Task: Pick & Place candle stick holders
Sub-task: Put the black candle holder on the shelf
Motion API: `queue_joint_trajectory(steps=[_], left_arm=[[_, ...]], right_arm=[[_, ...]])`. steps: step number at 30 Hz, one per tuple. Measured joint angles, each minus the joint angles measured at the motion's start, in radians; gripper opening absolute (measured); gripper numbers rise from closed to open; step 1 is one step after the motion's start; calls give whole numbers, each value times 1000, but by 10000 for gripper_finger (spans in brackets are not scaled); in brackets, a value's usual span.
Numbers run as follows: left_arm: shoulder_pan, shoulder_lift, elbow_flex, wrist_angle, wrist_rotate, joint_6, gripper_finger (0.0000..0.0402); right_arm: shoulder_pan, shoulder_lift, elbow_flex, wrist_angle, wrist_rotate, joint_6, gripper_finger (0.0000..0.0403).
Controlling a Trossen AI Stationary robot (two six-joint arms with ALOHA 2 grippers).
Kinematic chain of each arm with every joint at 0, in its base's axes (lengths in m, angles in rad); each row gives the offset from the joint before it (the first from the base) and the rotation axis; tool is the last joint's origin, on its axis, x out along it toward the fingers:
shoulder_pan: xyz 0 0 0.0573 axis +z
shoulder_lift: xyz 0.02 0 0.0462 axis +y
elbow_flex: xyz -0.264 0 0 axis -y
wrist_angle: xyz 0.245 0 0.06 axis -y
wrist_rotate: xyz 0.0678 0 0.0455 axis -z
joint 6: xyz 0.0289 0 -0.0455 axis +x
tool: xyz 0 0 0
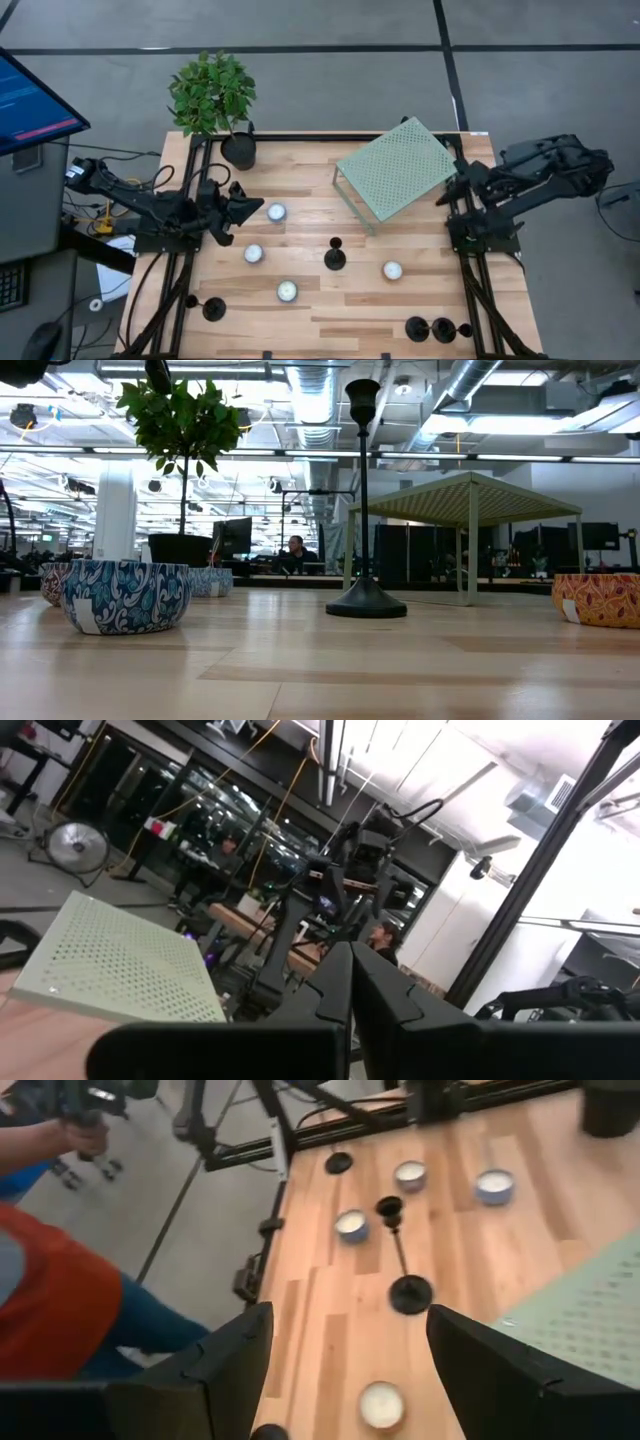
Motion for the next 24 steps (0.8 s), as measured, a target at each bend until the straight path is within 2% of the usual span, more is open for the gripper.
queue_joint_trajectory(steps=[5,13,24], left_arm=[[0,0,0,0,0,-10,17],[0,0,0,0,2,-33,31],[0,0,0,0,11,-31,31]], right_arm=[[6,56,65,-58,-47,17,256],[67,125,128,-201,-50,84,256],[281,283,137,-416,-63,222,256]])
